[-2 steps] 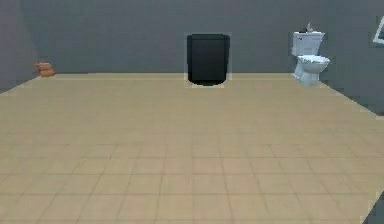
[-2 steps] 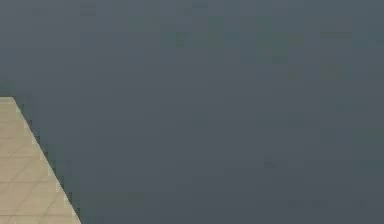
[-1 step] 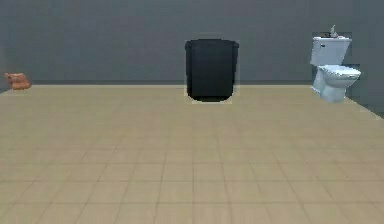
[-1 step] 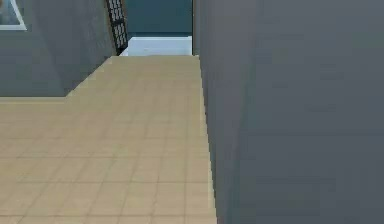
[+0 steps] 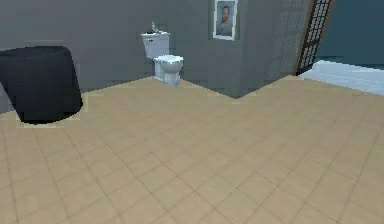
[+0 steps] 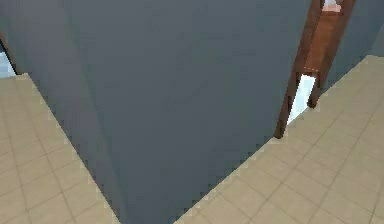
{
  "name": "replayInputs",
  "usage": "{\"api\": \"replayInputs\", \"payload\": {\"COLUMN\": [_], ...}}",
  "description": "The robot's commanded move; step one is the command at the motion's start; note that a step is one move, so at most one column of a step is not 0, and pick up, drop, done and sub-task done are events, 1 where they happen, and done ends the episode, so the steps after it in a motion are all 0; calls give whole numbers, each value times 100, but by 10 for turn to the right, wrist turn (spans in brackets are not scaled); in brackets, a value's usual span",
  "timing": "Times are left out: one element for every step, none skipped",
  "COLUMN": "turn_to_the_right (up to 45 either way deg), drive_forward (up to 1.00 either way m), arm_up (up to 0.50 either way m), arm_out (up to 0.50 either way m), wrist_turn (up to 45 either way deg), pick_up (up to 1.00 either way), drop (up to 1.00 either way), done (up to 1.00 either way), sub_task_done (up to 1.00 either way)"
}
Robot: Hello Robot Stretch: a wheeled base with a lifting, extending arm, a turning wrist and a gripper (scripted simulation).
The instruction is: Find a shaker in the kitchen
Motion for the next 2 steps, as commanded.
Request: {"api": "replayInputs", "payload": {"turn_to_the_right": [0,0], "drive_forward": [20,25], "arm_up": [0,0], "arm_out": [0,0], "wrist_turn": [0,0], "pick_up": [0,0], "drop": [0,0], "done": [0,0], "sub_task_done": [0,0]}}
